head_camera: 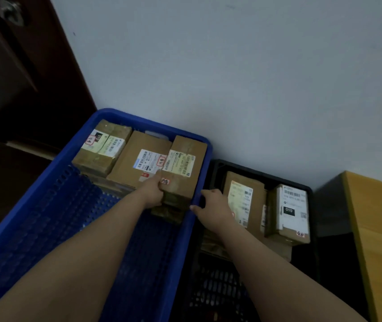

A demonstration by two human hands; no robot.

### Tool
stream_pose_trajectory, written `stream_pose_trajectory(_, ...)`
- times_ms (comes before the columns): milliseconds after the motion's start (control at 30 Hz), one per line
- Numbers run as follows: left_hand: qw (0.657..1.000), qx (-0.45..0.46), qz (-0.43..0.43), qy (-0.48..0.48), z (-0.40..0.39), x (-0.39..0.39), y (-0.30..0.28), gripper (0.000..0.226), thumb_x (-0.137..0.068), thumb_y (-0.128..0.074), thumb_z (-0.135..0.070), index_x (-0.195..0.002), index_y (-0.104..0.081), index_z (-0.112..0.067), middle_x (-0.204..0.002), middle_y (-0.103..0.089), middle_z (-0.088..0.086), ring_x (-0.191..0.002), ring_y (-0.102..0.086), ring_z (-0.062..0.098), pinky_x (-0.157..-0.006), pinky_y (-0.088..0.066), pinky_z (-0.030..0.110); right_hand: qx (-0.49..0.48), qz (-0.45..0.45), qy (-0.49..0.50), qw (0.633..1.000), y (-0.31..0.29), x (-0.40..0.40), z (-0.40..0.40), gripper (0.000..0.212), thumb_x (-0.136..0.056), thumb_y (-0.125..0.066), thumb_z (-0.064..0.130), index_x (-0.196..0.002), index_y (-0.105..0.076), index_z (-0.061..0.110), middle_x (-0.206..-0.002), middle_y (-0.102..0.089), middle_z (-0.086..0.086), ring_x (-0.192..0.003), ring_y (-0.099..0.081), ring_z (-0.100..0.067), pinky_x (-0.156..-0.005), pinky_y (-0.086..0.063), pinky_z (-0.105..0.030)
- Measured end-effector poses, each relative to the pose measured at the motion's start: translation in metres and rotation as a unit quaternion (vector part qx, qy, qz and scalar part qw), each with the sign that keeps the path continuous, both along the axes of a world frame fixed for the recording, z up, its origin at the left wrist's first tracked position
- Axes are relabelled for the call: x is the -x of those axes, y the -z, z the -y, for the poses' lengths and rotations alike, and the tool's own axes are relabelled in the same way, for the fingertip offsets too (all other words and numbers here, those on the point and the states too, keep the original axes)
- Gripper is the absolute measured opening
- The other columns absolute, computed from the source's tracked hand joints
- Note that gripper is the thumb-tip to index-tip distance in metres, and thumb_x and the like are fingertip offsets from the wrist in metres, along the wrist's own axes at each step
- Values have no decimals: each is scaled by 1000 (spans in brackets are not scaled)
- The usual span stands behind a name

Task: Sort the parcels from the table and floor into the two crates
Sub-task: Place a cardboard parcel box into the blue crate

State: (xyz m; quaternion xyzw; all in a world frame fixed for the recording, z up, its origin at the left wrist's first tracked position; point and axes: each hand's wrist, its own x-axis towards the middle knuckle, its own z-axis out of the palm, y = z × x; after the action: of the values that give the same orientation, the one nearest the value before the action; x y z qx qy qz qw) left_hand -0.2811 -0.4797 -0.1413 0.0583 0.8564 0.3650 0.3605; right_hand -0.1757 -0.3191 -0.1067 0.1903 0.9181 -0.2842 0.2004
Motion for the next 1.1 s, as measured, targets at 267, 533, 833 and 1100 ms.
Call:
stream_pose_trajectory(267,965,164,-111,175,4,-38,-75,62,-98,-52,-19,-151,-22,-10,-154,-23,15,-134,-35,36,-108,-36,41,-44,-8,0,999,-61,-46,-3,50,-96,-55,36,-139,-43,14,-139,-41,-13,-129,-32,-32,-102,-37,-41)
stream_pose_trajectory(533,919,104,-332,184,-19,-103,-164,38,-94,-44,-5,-130,-52,-17,-128,-52,7,-109,-53,27,-86,-48,41,-73,-57,45,995,-138,-112,-18,45,-96,-52,34,-135,-46,12,-135,-45,-14,-128,-35,-32,-101,-36,-38)
stream_pose_trajectory(833,827,110,-404,376,-113,-203,-200,31,-95,-44,-18,-124,-56,-16,-124,-52,6,-116,-46,25,-82,-48,38,-142,-55,151,977,-186,-237,-89,39,-97,-52,33,-131,-50,13,-129,-49,-12,-125,-38,-32,-94,-42,-39)
stream_pose_trajectory(1100,734,66,-466,490,-263,-367,-235,28,-98,-39,-16,-121,-55,-15,-118,-54,9,-111,-47,28,-81,-48,39,-184,-49,227,955,-214,-428,-190,42,-99,-49,35,-136,-48,14,-135,-46,-11,-131,-34,-30,-101,-39,-40)
